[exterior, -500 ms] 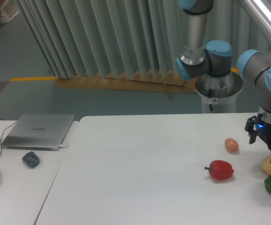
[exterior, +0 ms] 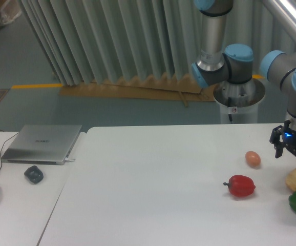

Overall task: Place the yellow pepper on the table
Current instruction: 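Raise the open gripper away from the tan item and out of view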

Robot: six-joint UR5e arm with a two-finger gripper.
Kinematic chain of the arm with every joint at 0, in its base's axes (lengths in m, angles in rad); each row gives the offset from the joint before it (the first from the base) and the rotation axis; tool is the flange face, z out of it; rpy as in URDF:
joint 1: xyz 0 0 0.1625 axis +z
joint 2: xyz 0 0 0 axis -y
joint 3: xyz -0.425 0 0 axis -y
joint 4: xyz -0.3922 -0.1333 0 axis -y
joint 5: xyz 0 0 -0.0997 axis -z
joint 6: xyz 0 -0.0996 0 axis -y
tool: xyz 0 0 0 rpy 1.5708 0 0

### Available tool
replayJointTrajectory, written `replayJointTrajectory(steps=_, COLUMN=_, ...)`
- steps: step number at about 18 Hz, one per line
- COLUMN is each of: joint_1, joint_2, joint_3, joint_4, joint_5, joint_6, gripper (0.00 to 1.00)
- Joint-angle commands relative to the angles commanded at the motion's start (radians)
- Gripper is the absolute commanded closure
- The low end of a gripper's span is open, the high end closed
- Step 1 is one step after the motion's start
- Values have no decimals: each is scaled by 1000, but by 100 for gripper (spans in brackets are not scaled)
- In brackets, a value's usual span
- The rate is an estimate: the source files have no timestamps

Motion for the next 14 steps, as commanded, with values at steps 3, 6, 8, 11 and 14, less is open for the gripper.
replayJointTrajectory(steps=3, joint_1=0, joint_2=0, joint_3=-6, joint_4=2, joint_5=0, joint_6=6, gripper=0)
replayJointTrajectory(steps=6, joint_1=26, joint_2=-2, joint_3=-6, joint_4=41, joint_5=8, joint_6=12, gripper=0)
replayJointTrajectory(steps=8, joint_1=47, joint_2=2, joint_3=-2, joint_4=48, joint_5=31, joint_6=17, gripper=0)
replayJointTrajectory(steps=11, joint_1=67, joint_2=3, joint_3=2, joint_4=45, joint_5=31, joint_6=26, gripper=0)
replayJointTrajectory(steps=14, joint_1=71, joint_2=3, joint_3=2, joint_4=44, joint_5=29, joint_6=26, gripper=0)
